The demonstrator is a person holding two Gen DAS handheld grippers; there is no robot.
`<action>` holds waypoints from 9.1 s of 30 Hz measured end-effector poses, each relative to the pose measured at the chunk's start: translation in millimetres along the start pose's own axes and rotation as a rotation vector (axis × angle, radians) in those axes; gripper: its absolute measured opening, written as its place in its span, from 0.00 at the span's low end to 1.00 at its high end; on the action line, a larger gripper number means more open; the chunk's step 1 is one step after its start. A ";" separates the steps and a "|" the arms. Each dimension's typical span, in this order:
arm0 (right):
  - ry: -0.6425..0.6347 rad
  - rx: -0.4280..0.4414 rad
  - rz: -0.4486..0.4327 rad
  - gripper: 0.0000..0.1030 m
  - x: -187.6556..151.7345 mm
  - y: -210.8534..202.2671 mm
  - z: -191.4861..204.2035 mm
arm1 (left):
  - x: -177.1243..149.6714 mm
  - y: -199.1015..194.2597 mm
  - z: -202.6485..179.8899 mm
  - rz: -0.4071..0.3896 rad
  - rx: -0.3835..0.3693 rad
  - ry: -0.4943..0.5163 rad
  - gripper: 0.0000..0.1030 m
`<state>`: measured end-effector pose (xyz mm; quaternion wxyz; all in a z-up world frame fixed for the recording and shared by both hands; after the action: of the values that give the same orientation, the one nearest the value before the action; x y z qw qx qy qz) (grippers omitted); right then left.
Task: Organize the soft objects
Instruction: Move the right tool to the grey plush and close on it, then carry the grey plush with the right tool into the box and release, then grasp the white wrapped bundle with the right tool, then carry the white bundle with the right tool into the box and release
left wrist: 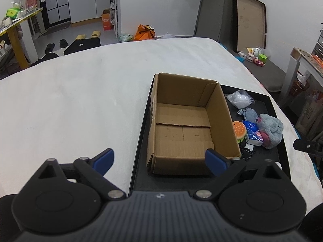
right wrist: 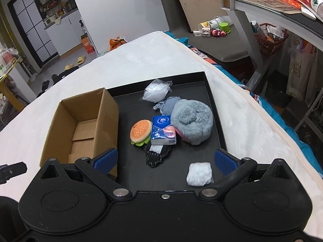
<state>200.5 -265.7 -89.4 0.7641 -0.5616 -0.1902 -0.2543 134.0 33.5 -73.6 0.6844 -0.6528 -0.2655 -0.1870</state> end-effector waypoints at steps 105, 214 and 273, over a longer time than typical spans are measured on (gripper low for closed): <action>-0.207 0.185 -0.073 0.64 3.8 43.4 132.8 | 8.8 99.4 25.3 0.086 -0.035 -0.074 0.11; 0.151 -0.015 -0.001 0.44 -7.1 67.9 33.5 | 9.1 85.3 -8.2 0.095 0.150 0.065 0.73; -0.151 0.157 -0.015 0.54 6.2 66.5 156.5 | 17.8 102.6 43.3 0.113 -0.067 -0.212 0.19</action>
<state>244.7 -101.4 -90.0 0.7873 -0.5162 -0.2705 -0.2014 204.7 86.1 -144.0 0.6399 -0.7053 -0.2926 -0.0868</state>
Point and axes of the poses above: each gripper's, at about its wrist camera, not at the fingertips, and y roughly the way its jaws point, z to its left, x to its top, the point moved 1 cm from there along y, roughly the way its jaws point, and after that the axes turned 7 degrees about y, right-handed, at the moved point
